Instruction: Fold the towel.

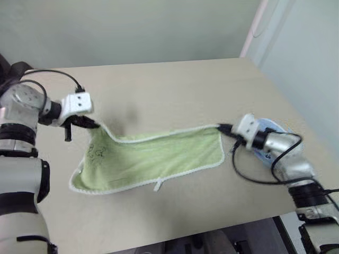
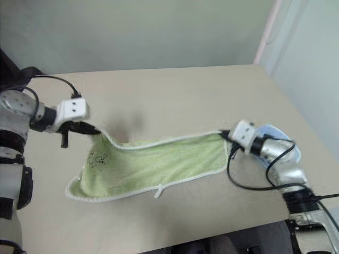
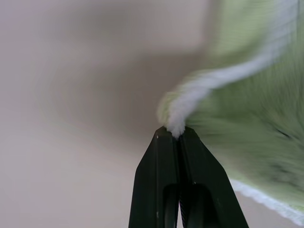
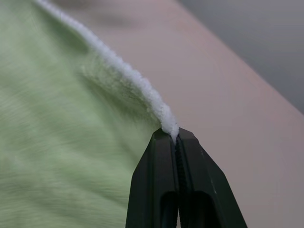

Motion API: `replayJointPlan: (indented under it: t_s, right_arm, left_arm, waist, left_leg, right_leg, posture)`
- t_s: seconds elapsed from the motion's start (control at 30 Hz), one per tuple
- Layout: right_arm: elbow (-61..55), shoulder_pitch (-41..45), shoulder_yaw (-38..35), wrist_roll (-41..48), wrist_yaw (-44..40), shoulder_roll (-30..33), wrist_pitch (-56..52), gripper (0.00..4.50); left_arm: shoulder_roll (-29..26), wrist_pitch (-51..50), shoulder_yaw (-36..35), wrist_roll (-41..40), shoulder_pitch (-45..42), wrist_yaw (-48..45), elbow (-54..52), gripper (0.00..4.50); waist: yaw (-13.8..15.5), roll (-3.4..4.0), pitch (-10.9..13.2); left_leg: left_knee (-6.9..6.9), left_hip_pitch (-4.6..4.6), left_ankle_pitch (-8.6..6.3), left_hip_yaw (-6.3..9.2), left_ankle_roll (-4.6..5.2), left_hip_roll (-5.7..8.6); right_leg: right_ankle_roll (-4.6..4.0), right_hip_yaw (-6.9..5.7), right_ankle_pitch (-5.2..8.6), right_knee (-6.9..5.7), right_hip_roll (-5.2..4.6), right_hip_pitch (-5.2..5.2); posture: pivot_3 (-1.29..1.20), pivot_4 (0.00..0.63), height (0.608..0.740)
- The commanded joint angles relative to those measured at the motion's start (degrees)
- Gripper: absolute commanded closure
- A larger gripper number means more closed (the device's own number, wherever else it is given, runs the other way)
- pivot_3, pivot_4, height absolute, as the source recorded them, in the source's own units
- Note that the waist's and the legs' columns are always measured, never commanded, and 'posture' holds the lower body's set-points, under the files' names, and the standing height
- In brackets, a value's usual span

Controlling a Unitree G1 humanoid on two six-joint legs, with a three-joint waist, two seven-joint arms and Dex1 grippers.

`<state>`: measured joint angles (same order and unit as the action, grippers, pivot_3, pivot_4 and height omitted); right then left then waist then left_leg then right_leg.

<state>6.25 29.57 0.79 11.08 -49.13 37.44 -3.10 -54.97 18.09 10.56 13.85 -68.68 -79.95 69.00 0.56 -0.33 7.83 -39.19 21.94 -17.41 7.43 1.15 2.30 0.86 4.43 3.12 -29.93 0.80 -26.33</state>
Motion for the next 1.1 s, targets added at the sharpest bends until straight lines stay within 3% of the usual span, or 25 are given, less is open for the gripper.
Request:
replayJointPlan:
  t_s: [0.03,0.23,0.33,0.5,0.67,0.8,0.93,1.1]
  right_arm:
    - [2.49,5.49,-5.77,4.32,0.58,1.37,-4.88,4.5]
    - [15.82,18.33,-9.5,4.59,2.58,1.86,-3.88,4.5]
    - [19.12,22.86,-10.57,5.01,2.39,2.78,-2.82,4.5]
    - [16.41,23.21,-13.47,7.63,0.86,4.51,-4.5,4.5]
    - [4.14,15.13,-15.93,13.92,-2.49,6.86,-11.92,4.5]
    - [-9.6,3.13,-18.95,23.04,-6.41,9.64,-21.96,4.5]
    - [-20.08,-7.39,-21.71,31.6,-9.85,12.69,-30.19,4.5]
    - [-24.67,-12.06,-23.65,37.48,-10.77,14.78,-35.18,4.5]
  left_arm:
    - [-1.46,-0.15,-3.21,-1.55,-3.07,6.18,-1.76,4.48]
    - [1.65,-0.24,-3.28,0.54,-8.88,22.83,1.38,4.48]
    - [2.35,0.34,-4.11,-0.2,-11.36,25.82,2.4,4.48]
    - [0.47,-0.04,-8.6,-5.41,-13.58,20.52,1.75,4.48]
    - [-4.36,-1.37,-12.88,-12.59,-8.87,3.99,-2.74,4.48]
    - [-10.71,-12.86,-15.97,-24.43,5.68,-11.66,-15.63,4.48]
    - [-20.14,-22.54,-18.08,-38.38,30.66,-12.55,-34.59,4.48]
    - [-21.96,-31.54,-24.79,-41.59,39.8,-11.16,-40.88,4.48]
  waist:
    - [-0.13,-0.01,-0.01]
    - [-0.14,0.05,0.03]
    - [-0.16,0.12,0.07]
    - [-0.26,0.11,0.06]
    - [-0.59,0.16,0.06]
    - [-0.68,0.22,0.03]
    - [-1.17,0.28,-0.02]
    - [-0.76,0.12,-0.05]
  left_leg:
    - [0.0,-0.02,0.0,-0.01,0.0,0.0]
    - [0.09,-0.02,0.19,0.0,-0.03,-0.04]
    - [0.08,0.2,0.38,-0.03,-0.07,0.0]
    - [0.25,0.11,0.37,-0.01,-0.09,-0.04]
    - [0.24,0.09,0.33,-0.03,-0.15,-0.03]
    - [0.17,0.09,0.33,-0.06,-0.15,-0.03]
    - [0.07,0.08,0.29,-0.14,-0.23,-0.09]
    - [-0.2,0.37,-0.03,0.0,-0.91,-0.07]
  right_leg:
    - [0.0,0.0,0.0,-0.01,0.01,0.0]
    - [0.18,-0.02,0.0,-0.13,0.02,-0.13]
    - [-0.08,-0.01,-0.42,-0.09,0.0,-0.31]
    - [-0.16,-0.02,-0.45,-0.04,0.05,-0.3]
    - [-0.18,-0.01,-0.41,-0.02,0.06,-0.28]
    - [-0.12,-0.03,-0.34,-0.11,0.1,-0.27]
    - [0.33,-0.03,-0.02,-0.18,0.12,-0.24]
    - [0.02,0.02,0.4,-0.15,0.15,-0.29]
  posture:
    - [0.0,0.15,0.74]
    - [0.0,0.15,0.74]
    - [0.0,0.15,0.74]
    - [0.0,0.15,0.74]
    - [0.0,0.15,0.74]
    - [0.0,0.15,0.74]
    - [0.0,0.15,0.74]
    - [0.0,0.15,0.74]
